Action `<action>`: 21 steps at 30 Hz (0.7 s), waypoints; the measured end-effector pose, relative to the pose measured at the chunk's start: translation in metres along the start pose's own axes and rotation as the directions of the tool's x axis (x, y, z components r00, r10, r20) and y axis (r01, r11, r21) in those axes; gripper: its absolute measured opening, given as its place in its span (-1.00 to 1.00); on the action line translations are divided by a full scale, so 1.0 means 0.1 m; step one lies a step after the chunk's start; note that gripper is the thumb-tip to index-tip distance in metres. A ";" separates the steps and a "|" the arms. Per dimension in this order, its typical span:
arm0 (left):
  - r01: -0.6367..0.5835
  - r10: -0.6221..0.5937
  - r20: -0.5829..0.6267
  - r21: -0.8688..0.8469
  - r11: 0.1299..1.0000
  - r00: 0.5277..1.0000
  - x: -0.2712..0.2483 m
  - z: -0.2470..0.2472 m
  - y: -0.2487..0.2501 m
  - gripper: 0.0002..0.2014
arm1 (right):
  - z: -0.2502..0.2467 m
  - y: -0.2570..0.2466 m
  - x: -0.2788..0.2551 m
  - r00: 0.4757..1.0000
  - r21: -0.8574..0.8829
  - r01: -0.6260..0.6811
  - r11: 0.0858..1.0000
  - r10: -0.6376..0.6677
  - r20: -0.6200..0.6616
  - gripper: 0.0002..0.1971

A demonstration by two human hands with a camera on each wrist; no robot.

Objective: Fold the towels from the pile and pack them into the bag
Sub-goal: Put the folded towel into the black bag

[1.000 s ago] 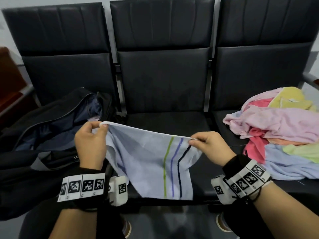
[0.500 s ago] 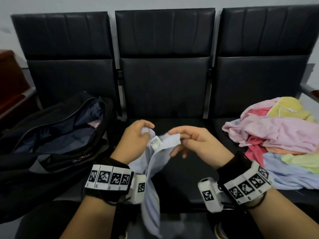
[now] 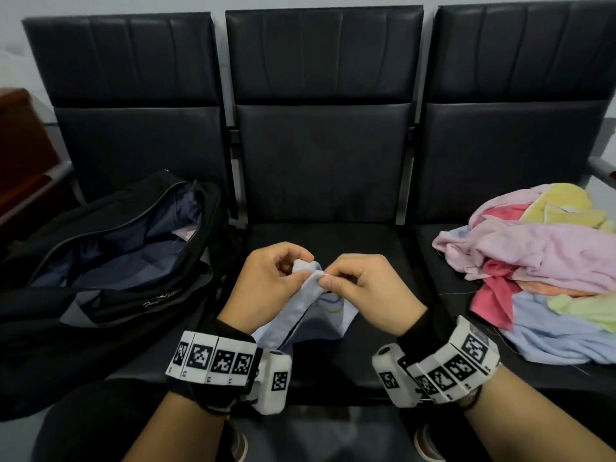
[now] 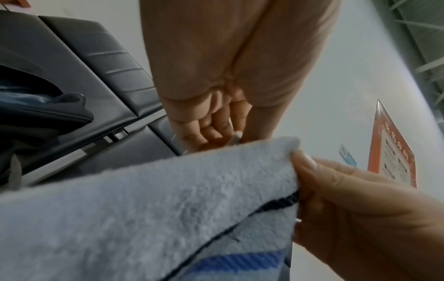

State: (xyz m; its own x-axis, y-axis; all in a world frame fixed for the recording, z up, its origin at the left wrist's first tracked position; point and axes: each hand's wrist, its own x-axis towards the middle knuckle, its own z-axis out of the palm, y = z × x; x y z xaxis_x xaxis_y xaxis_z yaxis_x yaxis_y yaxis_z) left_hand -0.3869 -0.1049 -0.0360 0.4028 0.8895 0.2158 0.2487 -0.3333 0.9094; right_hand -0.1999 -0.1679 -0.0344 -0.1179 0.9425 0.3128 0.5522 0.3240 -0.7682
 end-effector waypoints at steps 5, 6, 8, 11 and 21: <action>0.021 -0.014 0.090 -0.074 0.997 0.996 -0.06 -0.03 0.08 -0.87 | 0.10 -0.04 0.01 0.996 -0.018 -0.032 0.999 0.030 -0.086 -0.88; 0.022 -0.013 0.117 -0.075 0.997 0.993 -0.07 -0.04 0.09 -0.87 | 0.11 -0.04 0.01 0.993 -0.032 -0.035 0.999 0.031 -0.113 -0.88; 0.018 -0.009 0.161 -0.053 0.998 0.987 -0.09 -0.06 0.11 -0.83 | 0.13 -0.04 0.02 0.988 -0.056 -0.050 0.997 0.041 -0.152 -0.87; -0.009 0.008 0.181 0.006 1.000 0.983 -0.11 -0.10 0.15 -0.73 | 0.14 -0.05 0.02 0.982 -0.073 -0.074 0.995 0.060 -0.180 -0.85; -0.077 0.055 0.172 0.124 0.989 0.984 -0.12 -0.06 0.12 -0.82 | 0.16 -0.11 0.00 0.991 -0.156 -0.101 0.983 0.086 -0.101 -0.89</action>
State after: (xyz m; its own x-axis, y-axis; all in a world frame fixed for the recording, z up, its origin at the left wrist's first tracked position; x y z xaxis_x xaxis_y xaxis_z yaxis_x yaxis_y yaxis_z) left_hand -0.3942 -0.1179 -0.0251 0.5614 0.8028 0.2008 0.3245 -0.4368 0.8390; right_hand -0.2186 -0.1698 -0.0350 0.0140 0.9536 0.3007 0.6832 0.2104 -0.6993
